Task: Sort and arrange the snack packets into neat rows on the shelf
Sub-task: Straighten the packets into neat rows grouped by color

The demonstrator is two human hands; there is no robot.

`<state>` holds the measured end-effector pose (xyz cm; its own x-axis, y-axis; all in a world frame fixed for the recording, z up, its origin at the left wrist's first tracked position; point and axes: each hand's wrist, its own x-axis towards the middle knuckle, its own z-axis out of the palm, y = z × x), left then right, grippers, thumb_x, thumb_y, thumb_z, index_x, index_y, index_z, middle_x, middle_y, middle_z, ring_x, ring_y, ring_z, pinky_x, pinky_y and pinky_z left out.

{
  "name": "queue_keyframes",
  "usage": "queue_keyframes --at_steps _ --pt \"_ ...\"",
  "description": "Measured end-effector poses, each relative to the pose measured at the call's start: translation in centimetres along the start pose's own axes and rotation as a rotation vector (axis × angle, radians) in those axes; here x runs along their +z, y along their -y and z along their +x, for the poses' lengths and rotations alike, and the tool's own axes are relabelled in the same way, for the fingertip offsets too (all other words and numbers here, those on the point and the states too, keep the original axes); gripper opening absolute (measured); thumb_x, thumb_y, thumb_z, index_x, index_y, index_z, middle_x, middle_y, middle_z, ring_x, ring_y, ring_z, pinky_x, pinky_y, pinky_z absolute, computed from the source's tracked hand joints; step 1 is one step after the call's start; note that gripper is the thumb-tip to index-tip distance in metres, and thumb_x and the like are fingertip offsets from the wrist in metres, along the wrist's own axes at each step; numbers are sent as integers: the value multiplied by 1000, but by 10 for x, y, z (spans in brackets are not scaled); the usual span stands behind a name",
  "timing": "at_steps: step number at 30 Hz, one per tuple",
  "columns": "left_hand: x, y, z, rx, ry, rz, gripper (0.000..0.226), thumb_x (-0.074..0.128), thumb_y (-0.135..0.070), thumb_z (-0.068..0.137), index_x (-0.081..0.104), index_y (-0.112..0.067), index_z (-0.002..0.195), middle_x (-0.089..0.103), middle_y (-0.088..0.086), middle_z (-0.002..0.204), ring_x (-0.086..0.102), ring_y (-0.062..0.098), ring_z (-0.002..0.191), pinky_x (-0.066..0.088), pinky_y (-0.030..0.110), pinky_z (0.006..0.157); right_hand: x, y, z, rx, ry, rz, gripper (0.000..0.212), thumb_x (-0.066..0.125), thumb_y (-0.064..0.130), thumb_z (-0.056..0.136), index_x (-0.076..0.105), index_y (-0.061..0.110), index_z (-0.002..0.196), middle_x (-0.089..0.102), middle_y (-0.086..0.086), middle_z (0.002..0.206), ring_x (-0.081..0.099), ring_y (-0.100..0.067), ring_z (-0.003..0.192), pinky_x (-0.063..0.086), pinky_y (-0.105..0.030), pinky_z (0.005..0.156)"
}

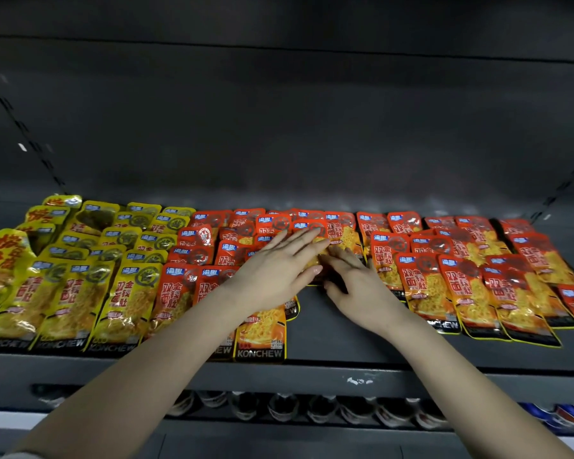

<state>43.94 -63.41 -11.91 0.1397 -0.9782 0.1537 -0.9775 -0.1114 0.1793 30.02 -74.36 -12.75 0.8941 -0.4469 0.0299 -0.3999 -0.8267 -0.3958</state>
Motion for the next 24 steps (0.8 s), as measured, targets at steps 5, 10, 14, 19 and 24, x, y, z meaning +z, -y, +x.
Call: queue_keyframes --at_steps 5,10,14,19,24 --pt "-4 -25 18 45 4 44 56 31 -42 100 13 -26 151 6 -6 159 1 10 146 -5 30 118 -16 -18 -12 34 -78 -4 54 47 20 92 31 19 144 24 -2 153 12 -20 144 1 -45 116" --pt "7 -59 46 93 47 54 65 33 -46 99 3 -23 152 4 -4 160 1 10 146 -6 27 117 -35 -43 -30 98 -133 -31 59 49 17 90 29 18 145 22 -2 153 8 -19 145 1 -48 116" --pt "14 -83 69 120 91 58 72 35 -51 96 -1 -23 151 1 -4 160 4 14 147 -5 33 119 -50 -68 -48 180 -170 -47 61 51 20 90 26 20 146 18 -2 155 6 -21 145 1 -49 116" --pt "25 -108 92 97 203 77 88 40 -63 89 -9 -24 150 -6 3 160 -4 21 147 -10 44 117 -61 -95 -71 251 -201 -82 59 52 27 91 29 23 145 19 -1 155 10 -28 144 5 -50 116" --pt "35 -128 105 141 235 86 95 45 -67 84 -8 -25 151 -4 7 160 -2 25 147 -11 44 116 -60 -115 -86 336 -158 -104 65 53 35 90 24 23 147 15 -3 156 6 -32 144 2 -48 115"
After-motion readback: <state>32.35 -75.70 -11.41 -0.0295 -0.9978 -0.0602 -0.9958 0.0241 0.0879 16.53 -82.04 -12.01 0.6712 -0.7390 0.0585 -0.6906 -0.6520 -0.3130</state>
